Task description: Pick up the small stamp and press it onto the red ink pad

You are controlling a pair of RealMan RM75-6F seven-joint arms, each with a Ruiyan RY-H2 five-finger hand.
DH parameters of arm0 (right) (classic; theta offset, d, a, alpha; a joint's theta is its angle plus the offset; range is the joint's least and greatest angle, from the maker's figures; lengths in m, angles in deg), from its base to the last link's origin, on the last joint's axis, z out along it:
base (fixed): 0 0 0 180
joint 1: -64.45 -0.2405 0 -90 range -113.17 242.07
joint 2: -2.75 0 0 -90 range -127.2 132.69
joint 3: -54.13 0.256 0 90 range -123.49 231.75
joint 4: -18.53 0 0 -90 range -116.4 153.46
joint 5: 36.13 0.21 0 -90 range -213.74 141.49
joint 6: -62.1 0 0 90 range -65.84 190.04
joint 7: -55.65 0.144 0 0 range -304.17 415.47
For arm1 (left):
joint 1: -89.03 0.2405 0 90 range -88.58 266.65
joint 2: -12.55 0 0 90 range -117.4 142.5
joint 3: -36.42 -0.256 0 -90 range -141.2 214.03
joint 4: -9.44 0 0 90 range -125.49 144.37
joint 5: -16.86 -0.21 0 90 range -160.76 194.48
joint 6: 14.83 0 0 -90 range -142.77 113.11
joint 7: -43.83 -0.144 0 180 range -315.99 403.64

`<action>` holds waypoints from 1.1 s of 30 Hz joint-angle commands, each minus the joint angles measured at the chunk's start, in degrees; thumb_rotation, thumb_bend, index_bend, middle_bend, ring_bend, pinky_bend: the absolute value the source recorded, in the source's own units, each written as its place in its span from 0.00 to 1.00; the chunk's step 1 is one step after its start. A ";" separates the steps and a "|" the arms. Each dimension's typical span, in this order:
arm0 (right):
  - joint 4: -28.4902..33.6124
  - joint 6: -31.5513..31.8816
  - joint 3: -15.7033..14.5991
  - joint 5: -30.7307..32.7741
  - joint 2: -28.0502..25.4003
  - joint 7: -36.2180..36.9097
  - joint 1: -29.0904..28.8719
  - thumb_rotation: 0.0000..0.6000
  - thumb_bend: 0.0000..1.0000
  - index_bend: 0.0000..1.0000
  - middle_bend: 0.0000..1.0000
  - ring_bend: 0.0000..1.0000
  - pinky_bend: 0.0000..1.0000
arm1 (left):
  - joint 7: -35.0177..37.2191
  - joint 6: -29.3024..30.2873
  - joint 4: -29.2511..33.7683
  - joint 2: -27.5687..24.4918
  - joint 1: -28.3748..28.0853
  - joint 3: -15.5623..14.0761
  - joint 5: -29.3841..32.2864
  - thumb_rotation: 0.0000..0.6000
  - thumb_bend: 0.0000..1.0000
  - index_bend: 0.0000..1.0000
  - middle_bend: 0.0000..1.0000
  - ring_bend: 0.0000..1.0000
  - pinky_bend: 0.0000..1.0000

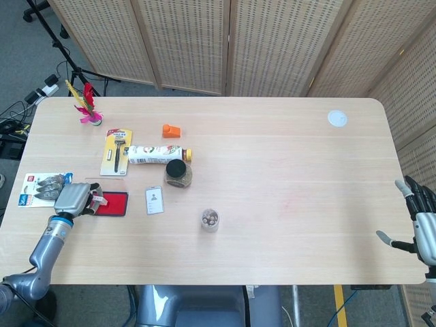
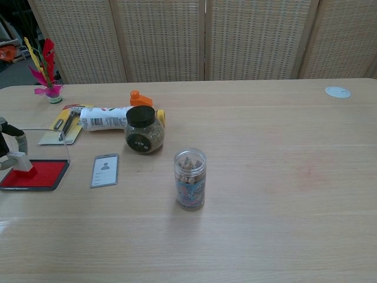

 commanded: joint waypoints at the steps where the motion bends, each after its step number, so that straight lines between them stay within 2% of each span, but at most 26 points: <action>1: -0.02 -0.05 -0.02 0.01 0.01 0.02 -0.01 1.00 0.00 0.01 0.00 0.00 0.00 | -0.13 -0.07 -0.21 0.23 0.01 0.02 -0.02 1.00 0.43 0.59 0.98 1.00 0.99; 25: -0.05 0.22 0.05 -0.06 -0.14 0.46 0.10 1.00 0.00 0.01 0.00 0.00 0.00 | 0.30 -0.10 -1.63 1.29 1.07 -0.16 -0.88 1.00 0.43 0.60 0.98 1.00 0.99; 33: 0.01 0.35 0.07 -0.08 -0.20 0.62 0.15 1.00 0.00 0.01 0.00 0.00 0.00 | 0.84 1.17 0.02 0.34 1.42 0.35 -1.62 1.00 0.43 0.60 0.98 1.00 0.99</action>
